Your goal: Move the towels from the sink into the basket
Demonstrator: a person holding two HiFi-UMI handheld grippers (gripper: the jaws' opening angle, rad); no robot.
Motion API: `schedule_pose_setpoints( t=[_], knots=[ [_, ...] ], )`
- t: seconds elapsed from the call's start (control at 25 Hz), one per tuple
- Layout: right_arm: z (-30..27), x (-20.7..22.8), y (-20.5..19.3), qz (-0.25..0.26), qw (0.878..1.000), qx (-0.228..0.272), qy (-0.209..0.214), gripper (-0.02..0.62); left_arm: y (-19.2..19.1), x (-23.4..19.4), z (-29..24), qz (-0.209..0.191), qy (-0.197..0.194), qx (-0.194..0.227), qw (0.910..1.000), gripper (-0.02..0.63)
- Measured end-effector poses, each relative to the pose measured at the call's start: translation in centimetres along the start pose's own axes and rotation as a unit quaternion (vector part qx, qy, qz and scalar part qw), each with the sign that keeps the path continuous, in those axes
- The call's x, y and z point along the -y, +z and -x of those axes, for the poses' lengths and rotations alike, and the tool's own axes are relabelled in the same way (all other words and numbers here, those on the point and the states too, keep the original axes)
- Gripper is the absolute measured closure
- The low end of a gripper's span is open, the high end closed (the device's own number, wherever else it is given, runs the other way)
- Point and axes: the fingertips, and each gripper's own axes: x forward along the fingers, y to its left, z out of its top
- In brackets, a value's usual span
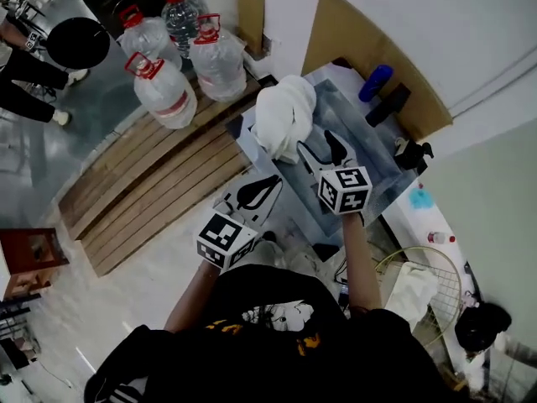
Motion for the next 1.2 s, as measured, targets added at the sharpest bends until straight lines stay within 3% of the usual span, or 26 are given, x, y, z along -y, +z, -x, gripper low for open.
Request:
schedule_pose_setpoints(
  t=[0.2,0.32,0.44,0.52,0.72,0.84,1.0,1.2],
  knots=[
    [-9.1,2.8,-5.3,0.003,0.994,-0.111,-0.021,0.249,-0.8,-4.0,2.8,0.020,0.047,-0.004,0.9987,0.583],
    [-12.5,4.5,-9.3,-0.059,0.983,-0.171,-0.021,0.216,-1.5,-5.9,4.1,0.033,0.073,-0.010,0.9968,0.583],
    [-14.8,3.9,-10.4,-0.145,0.974,-0.171,0.006,0.213,-2.3,-7.4,5.0,0.041,0.091,-0.018,0.9948,0.583],
    [-16.4,2.7,-10.5,-0.159,0.972,-0.170,0.023,0.213,-2.6,-8.1,5.4,0.043,0.100,-0.022,0.9938,0.583],
    [-18.7,1.6,-11.7,-0.108,0.974,-0.196,0.026,0.221,-3.0,-8.8,6.2,0.049,0.114,-0.028,0.9919,0.583],
    [-18.7,1.3,-11.6,-0.064,0.979,-0.193,0.035,0.349,-3.1,-9.0,6.1,0.048,0.121,-0.023,0.9913,0.583],
    [-16.7,0.9,-9.7,-0.013,0.987,-0.161,0.013,0.468,-3.5,-8.8,6.1,0.045,0.116,-0.025,0.9919,0.583],
    [-11.8,0.5,-4.9,0.013,0.995,-0.095,0.004,0.488,-2.5,-8.1,5.1,0.028,0.084,-0.024,0.9958,0.583]
  ],
)
